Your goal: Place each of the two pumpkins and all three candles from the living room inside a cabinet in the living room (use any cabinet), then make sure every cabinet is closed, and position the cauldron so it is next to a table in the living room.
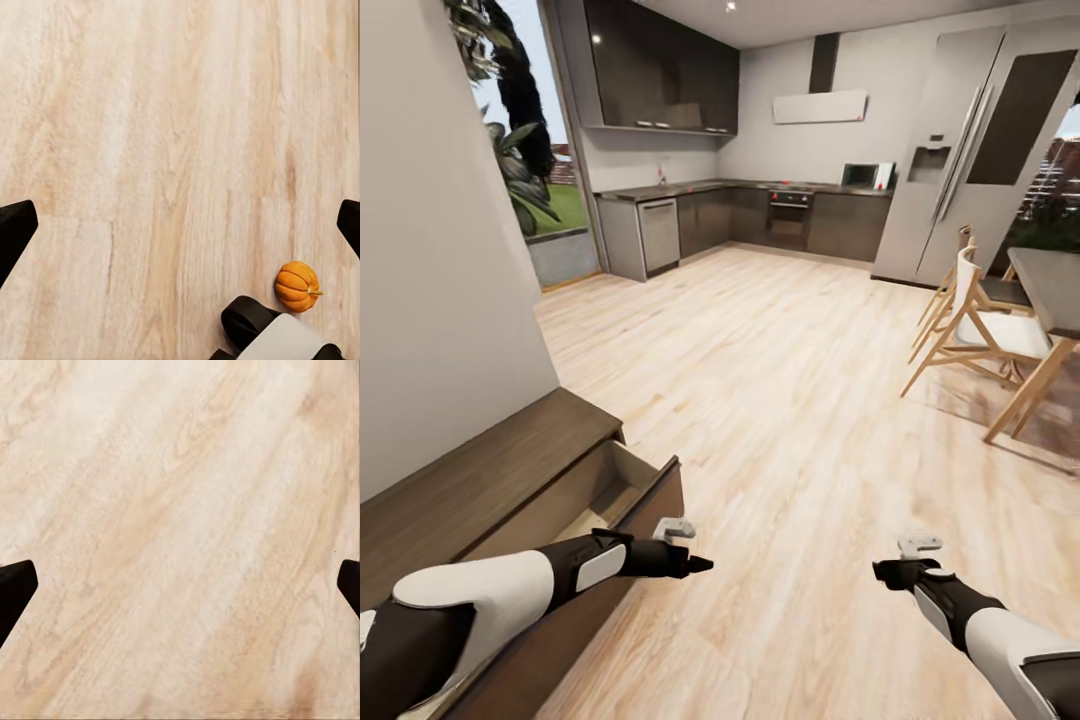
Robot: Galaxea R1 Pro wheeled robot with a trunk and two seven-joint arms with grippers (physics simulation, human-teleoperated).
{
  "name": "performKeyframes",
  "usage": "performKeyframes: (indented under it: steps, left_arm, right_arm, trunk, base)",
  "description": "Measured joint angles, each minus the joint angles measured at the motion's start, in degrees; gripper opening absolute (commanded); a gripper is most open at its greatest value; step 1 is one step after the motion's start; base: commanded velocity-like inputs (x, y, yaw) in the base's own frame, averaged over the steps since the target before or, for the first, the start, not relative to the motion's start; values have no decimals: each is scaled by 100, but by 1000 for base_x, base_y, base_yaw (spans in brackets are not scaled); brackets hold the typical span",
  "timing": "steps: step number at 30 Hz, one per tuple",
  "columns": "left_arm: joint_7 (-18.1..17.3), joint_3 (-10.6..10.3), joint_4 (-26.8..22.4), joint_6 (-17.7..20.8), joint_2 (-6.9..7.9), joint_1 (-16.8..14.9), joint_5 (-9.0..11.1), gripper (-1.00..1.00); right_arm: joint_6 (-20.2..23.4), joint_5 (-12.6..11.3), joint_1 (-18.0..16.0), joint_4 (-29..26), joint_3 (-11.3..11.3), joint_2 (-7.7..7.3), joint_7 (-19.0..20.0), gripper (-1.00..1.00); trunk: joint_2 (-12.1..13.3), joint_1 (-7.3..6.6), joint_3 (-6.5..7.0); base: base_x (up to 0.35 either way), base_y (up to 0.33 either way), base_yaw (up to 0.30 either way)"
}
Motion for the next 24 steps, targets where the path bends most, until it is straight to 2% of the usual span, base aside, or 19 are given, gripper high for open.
performKeyframes:
  steps: [2, 6, 9, 12, 15, 20, 22, 23, 24]
  left_arm:
    - [75, -2, -1, 0, -23, 3, 2, 100]
    - [628, -7, -17, 0, -140, 23, 11, 100]
    - [865, -8, -6, -1, -292, 50, 3, 100]
    - [1031, -9, -1, -3, -347, 62, -5, 100]
    - [1364, -15, -11, -7, -405, 74, -9, 100]
    - [1888, -22, 49, -35, -754, 242, -26, 100]
    - [2283, -25, 85, -192, -889, 330, -34, 100]
    - [2447, -25, 90, -269, -911, 361, -35, 100]
    - [2811, -28, 95, -503, -937, 501, -33, 100]
  right_arm:
    - [-15, -3, 0, 96, 1, -77, 4, 100]
    - [-51, -6, 19, 366, 1, -191, 9, 100]
    - [-119, -2, 141, 440, 1, -216, 14, 100]
    - [-207, -4, 245, 458, 1, -218, 15, 100]
    - [-246, -6, 367, 464, 1, -219, 13, 100]
    - [-260, 0, 585, 473, 1, -276, 7, 100]
    - [-329, -2, 672, 474, 1, -318, 6, 100]
    - [-389, -3, 699, 474, 1, -324, 6, 100]
    - [-573, -5, 783, 477, 6, -321, 6, 100]
  trunk:
    - [0, 0, 13]
    - [0, 0, 40]
    - [0, 0, 61]
    - [0, 0, 81]
    - [0, 0, 102]
    - [0, 0, 136]
    - [0, 0, 150]
    - [0, 0, 157]
    - [0, 0, 163]
  base:
    - [0, 0, -236]
    - [0, 0, -233]
    - [0, 0, -232]
    - [0, 0, -231]
    - [0, 0, -231]
    - [0, 0, -230]
    - [0, 0, -230]
    - [0, 0, -230]
    - [0, 0, -230]
